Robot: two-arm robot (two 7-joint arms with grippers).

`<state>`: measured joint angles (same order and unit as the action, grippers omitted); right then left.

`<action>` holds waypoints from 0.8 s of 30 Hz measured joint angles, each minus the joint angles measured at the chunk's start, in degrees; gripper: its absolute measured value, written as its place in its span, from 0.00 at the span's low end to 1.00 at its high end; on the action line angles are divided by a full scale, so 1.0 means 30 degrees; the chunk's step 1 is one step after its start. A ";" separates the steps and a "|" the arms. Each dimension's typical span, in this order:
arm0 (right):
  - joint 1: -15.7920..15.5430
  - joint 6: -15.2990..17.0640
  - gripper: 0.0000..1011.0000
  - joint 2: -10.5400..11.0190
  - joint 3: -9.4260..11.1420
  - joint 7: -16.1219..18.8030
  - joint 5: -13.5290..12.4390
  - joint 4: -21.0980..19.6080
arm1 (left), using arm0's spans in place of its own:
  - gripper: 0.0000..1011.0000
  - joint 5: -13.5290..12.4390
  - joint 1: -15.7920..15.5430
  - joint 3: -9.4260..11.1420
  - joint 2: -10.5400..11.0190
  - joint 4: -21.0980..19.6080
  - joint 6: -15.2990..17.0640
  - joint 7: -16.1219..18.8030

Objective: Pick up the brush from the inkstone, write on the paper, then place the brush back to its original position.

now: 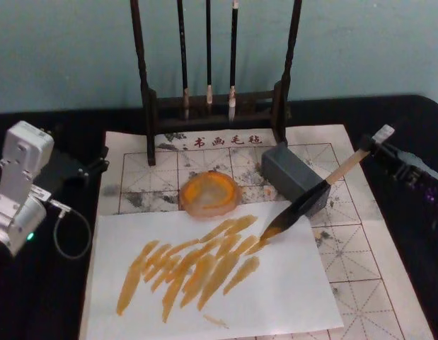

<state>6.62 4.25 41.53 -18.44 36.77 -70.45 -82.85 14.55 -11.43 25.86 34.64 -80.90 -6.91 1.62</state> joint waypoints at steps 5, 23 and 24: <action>-0.0032 -0.0009 0.18 -0.0020 0.0049 0.0018 -0.0169 -0.0019 | 0.99 0.0000 -0.0001 0.0001 0.0000 0.0000 0.0000 0.0000; 0.0042 -0.0185 0.17 -0.0270 0.0082 0.0475 -0.0663 0.0309 | 0.99 0.0001 0.0000 0.0001 0.0000 0.0000 0.0000 0.0001; 0.0071 -0.0188 0.18 -0.0295 0.0075 0.0505 -0.0680 0.0342 | 0.99 0.0001 0.0000 0.0001 0.0000 0.0000 0.0000 0.0001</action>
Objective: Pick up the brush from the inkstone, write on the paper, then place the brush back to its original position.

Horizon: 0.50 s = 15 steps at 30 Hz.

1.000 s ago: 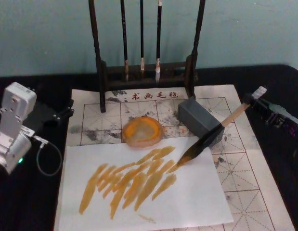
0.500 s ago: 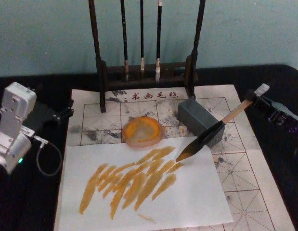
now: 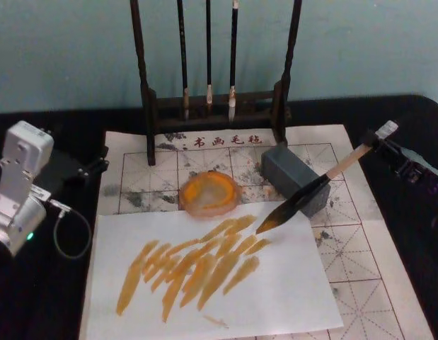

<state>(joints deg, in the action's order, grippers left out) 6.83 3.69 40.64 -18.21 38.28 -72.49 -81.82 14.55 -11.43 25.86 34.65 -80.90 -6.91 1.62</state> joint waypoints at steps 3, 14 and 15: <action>0.0106 -0.0006 0.18 -0.0064 -0.0032 0.0077 -0.0061 0.0081 | 0.99 -0.0001 0.0000 0.0000 0.0000 0.0001 0.0000 -0.0001; 0.0329 0.0030 0.18 -0.0145 -0.0189 0.0193 -0.0157 0.0237 | 0.99 -0.0001 0.0000 0.0000 0.0000 0.0000 0.0000 0.0000; 0.0347 0.0031 0.18 -0.0156 -0.0207 0.0198 -0.0173 0.0245 | 0.99 -0.0002 0.0001 -0.0001 0.0000 -0.0001 0.0000 -0.0001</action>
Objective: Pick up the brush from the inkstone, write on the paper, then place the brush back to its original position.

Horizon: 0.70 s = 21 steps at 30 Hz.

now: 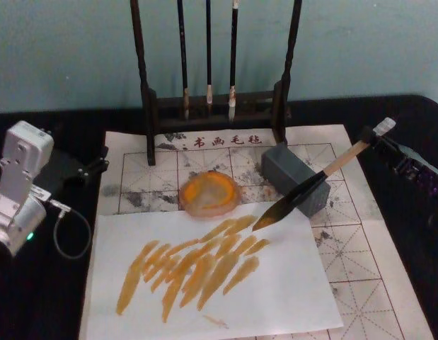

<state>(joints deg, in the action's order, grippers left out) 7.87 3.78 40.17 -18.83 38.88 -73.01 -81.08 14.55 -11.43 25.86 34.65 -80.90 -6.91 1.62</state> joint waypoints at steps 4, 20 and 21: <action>0.0067 0.0014 0.18 -0.0048 -0.0045 0.0001 -0.0036 0.0012 | 0.99 0.0001 -0.0001 0.0001 0.0000 0.0001 -0.0001 0.0001; 0.0581 0.0134 0.18 -0.0418 -0.0456 -0.0244 -0.0079 -0.0132 | 0.99 0.0000 -0.0001 0.0001 -0.0001 0.0001 -0.0001 0.0000; 0.0665 0.0161 0.18 -0.0456 -0.0514 -0.0268 -0.0068 -0.0132 | 0.99 0.0002 -0.0001 0.0001 0.0000 0.0001 0.0000 0.0000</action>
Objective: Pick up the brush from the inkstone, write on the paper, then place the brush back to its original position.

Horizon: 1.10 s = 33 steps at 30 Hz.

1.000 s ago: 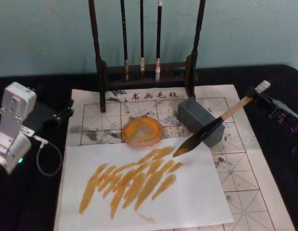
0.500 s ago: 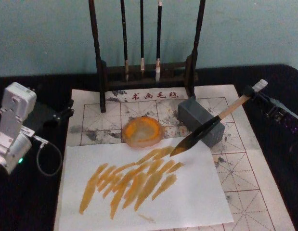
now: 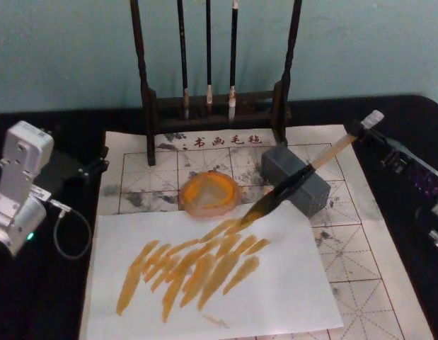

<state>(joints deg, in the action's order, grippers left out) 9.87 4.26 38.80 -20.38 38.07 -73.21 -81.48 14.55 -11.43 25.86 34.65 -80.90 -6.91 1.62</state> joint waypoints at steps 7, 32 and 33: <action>0.0391 0.0137 0.18 -0.0197 -0.0343 0.0002 0.0063 0.0102 | 0.99 -0.0001 0.0000 0.0000 0.0000 0.0000 0.0000 0.0000; 0.1730 0.0466 0.17 -0.1273 -0.1428 0.0448 -0.0077 0.0943 | 0.99 -0.0001 0.0000 0.0000 0.0000 0.0000 0.0000 0.0000; 0.1786 0.0467 0.18 -0.1351 -0.1461 0.0408 -0.0089 0.0984 | 0.99 -0.0001 0.0000 0.0000 0.0000 0.0000 0.0000 0.0000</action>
<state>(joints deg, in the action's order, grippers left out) 15.23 5.67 34.75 -24.76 39.29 -73.48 -78.53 14.55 -11.43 25.86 34.65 -80.90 -6.91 1.62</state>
